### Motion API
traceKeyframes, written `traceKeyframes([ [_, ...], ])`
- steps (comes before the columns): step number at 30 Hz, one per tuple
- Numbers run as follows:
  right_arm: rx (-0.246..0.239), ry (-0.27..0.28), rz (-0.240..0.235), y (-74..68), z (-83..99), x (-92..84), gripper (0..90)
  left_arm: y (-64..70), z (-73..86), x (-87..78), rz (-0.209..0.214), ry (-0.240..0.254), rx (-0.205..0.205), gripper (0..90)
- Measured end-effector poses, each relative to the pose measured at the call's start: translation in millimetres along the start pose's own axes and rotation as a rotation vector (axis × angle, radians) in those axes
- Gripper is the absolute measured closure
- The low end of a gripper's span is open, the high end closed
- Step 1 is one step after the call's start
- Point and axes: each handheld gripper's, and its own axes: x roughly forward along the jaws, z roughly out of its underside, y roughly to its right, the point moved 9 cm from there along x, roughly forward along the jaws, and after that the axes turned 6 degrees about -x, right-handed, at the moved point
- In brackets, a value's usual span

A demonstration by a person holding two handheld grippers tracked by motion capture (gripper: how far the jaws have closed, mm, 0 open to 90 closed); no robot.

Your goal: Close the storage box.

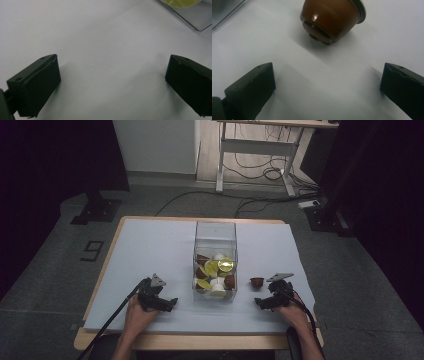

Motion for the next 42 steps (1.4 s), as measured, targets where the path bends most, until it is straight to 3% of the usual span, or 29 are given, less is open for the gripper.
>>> traceKeyframes([
  [11, -0.021, -0.008, 0.012, -2.1, -1.7, -4.0, 0.7, 3.7, 0.9, -2.6, -0.003, 0.008, 0.026, 0.7],
  [16, -0.033, 0.015, 0.030, -1.2, -5.1, -10.5, 1.7, 8.2, 2.8, -5.2, 0.012, -0.004, 0.035, 1.0],
  [22, -0.052, 0.039, 0.050, 0.0, -9.2, -19.4, 3.4, 15.2, -0.1, -9.9, 0.028, 0.017, 0.059, 0.6],
  [33, -0.061, 0.066, 0.053, -6.1, -10.2, -34.9, 5.2, 32.6, -8.4, -24.2, 0.119, 0.071, 0.051, 0.6],
  [38, -0.069, 0.076, 0.050, -12.9, -12.6, -42.1, 7.4, 41.8, -13.6, -32.2, 0.143, 0.097, 0.067, 1.5],
  [42, -0.055, 0.105, 0.018, -19.1, -17.0, -48.2, 8.2, 49.6, -18.0, -36.0, 0.155, 0.110, 0.092, 3.5],
])
